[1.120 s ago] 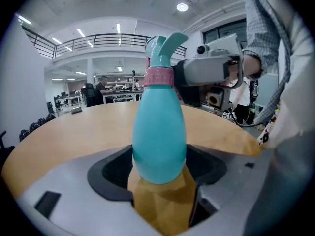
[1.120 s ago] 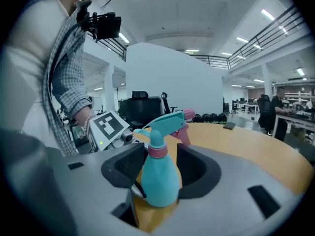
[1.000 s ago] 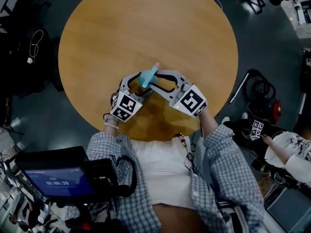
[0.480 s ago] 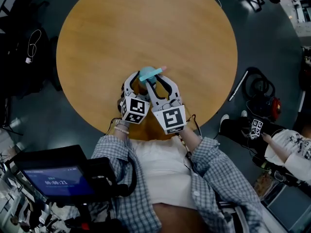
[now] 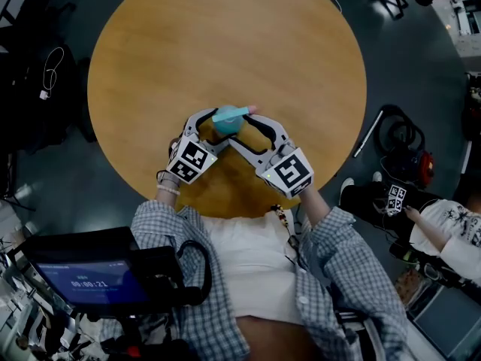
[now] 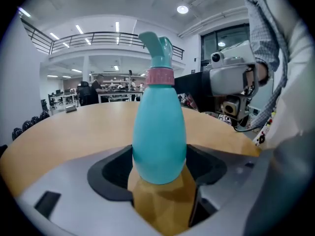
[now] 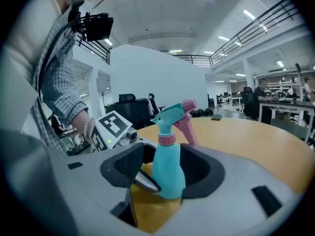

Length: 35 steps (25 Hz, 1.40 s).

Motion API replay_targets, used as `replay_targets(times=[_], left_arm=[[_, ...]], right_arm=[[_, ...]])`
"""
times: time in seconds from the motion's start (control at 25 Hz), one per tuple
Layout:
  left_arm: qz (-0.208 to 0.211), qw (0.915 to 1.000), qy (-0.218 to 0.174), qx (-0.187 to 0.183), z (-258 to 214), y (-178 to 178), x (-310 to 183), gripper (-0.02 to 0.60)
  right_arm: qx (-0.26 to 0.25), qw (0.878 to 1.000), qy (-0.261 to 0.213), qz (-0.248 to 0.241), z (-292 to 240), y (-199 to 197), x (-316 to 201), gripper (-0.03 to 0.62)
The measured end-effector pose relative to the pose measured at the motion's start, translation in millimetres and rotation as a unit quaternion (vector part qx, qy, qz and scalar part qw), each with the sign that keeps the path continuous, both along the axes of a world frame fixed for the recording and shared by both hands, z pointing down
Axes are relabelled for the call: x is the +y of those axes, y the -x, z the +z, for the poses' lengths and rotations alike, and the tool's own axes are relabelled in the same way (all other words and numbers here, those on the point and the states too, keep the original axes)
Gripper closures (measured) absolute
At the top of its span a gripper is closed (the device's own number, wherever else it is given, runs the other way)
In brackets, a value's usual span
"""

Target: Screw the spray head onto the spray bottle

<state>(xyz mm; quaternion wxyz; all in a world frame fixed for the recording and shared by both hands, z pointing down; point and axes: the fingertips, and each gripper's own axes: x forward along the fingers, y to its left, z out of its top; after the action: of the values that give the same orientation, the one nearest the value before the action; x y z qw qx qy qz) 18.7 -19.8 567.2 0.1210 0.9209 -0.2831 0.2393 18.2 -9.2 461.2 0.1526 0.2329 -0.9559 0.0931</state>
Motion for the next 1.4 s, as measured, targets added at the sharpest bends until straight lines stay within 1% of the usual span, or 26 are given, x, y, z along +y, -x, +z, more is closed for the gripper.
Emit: replay_targets(times=[0.12, 0.2, 0.28, 0.32, 0.4, 0.52, 0.6, 0.72, 0.92, 1.04, 1.16, 1.2, 1.28, 1.32, 1.36, 1.4], left_arm=[[0.008, 1.0000, -0.002, -0.002, 0, 0, 1, 0.244], [0.007, 1.0000, -0.002, 0.001, 0, -1, 2, 0.245], [0.006, 1.0000, -0.003, 0.001, 0, 0, 3, 0.245], [0.005, 1.0000, -0.004, 0.000, 0, 0, 3, 0.245], [0.004, 1.0000, -0.004, -0.001, 0, 1, 2, 0.244], [0.007, 0.9999, -0.005, -0.006, 1, 0, 3, 0.244], [0.008, 0.9999, -0.005, -0.009, 2, -1, 4, 0.245], [0.003, 0.9999, -0.005, -0.009, 2, -2, 3, 0.245], [-0.011, 0.9999, 0.000, 0.001, 1, -1, 0, 0.244], [-0.011, 0.9999, -0.002, -0.003, 2, -1, 1, 0.244], [-0.008, 1.0000, -0.003, -0.005, 3, 0, 1, 0.245], [-0.007, 1.0000, -0.002, -0.004, 3, 0, 1, 0.244], [-0.003, 1.0000, -0.001, -0.003, 4, -1, 1, 0.244], [-0.002, 1.0000, -0.001, -0.003, 4, -1, 1, 0.244], [-0.001, 1.0000, -0.001, -0.004, 5, -1, 2, 0.244], [-0.001, 1.0000, -0.002, -0.005, 5, 0, 2, 0.244]], right_arm=[[-0.013, 1.000, 0.017, 0.001, -2, -14, 3, 0.384], [-0.019, 1.000, 0.010, 0.015, -8, -29, 3, 0.384], [-0.005, 1.000, -0.006, 0.018, -13, -40, -1, 0.384], [0.007, 1.000, -0.011, 0.010, -14, -42, -5, 0.384], [0.023, 0.999, -0.016, -0.014, -14, -37, -13, 0.384], [0.030, 0.998, -0.029, -0.043, -12, -27, -27, 0.384], [0.039, 0.997, -0.036, -0.061, -13, -22, -27, 0.384], [0.056, 0.994, -0.047, -0.082, -17, -18, -12, 0.384], [0.058, 0.992, -0.057, -0.093, -21, -13, 19, 0.384], [0.074, 0.989, -0.048, -0.119, -24, -2, 39, 0.385], [0.060, 0.985, -0.053, -0.150, -26, 7, 48, 0.385], [0.045, 0.986, -0.055, -0.152, -29, 5, 45, 0.387], [0.019, 0.990, -0.045, -0.129, -34, -7, 26, 0.417], [0.023, 0.992, -0.038, -0.120, -32, -14, 13, 0.433], [0.038, 0.991, -0.038, -0.126, -26, -19, 3, 0.434], [0.057, 0.987, -0.040, -0.143, -18, -21, -5, 0.434]])
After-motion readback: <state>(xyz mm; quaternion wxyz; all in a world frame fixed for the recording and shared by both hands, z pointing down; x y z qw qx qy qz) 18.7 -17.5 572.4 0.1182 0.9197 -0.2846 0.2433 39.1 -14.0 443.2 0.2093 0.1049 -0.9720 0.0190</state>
